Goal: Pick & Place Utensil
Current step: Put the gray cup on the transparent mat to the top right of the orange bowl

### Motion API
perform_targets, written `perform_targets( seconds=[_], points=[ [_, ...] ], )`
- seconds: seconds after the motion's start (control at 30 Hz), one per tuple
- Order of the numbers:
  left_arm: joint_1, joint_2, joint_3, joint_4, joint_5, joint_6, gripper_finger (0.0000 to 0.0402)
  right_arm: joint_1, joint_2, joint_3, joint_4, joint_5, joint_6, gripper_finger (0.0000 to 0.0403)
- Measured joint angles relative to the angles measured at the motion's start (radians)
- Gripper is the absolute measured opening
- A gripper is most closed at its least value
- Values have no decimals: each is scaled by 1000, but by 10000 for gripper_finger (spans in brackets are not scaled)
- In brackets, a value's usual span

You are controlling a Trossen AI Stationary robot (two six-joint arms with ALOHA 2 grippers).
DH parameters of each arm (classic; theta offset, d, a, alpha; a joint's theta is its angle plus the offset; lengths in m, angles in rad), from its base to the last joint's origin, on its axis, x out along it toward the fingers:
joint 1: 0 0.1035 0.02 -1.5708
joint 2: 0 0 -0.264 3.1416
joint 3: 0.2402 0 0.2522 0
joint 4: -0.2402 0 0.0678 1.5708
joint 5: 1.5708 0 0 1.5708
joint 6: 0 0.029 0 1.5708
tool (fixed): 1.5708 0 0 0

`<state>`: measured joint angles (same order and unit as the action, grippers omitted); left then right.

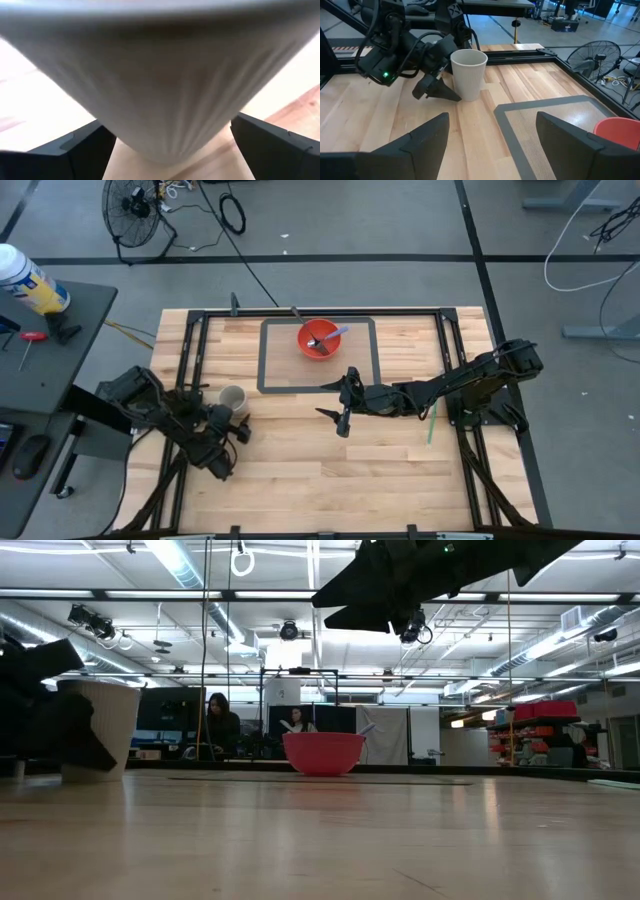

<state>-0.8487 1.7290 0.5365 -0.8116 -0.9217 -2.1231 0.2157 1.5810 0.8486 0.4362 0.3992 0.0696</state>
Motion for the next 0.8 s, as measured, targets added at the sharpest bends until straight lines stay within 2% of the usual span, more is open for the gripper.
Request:
perform_targets(
  seconds=[0.6, 0.8],
  points=[
    [125, 0, -10, 2, -162, 106, 385, 0, 0, 0, -2, 0, 0, 302],
    [168, 0, -21, 62, -225, 161, 385, 0, 0, 0, -2, 0, 0, 302]
  ],
)
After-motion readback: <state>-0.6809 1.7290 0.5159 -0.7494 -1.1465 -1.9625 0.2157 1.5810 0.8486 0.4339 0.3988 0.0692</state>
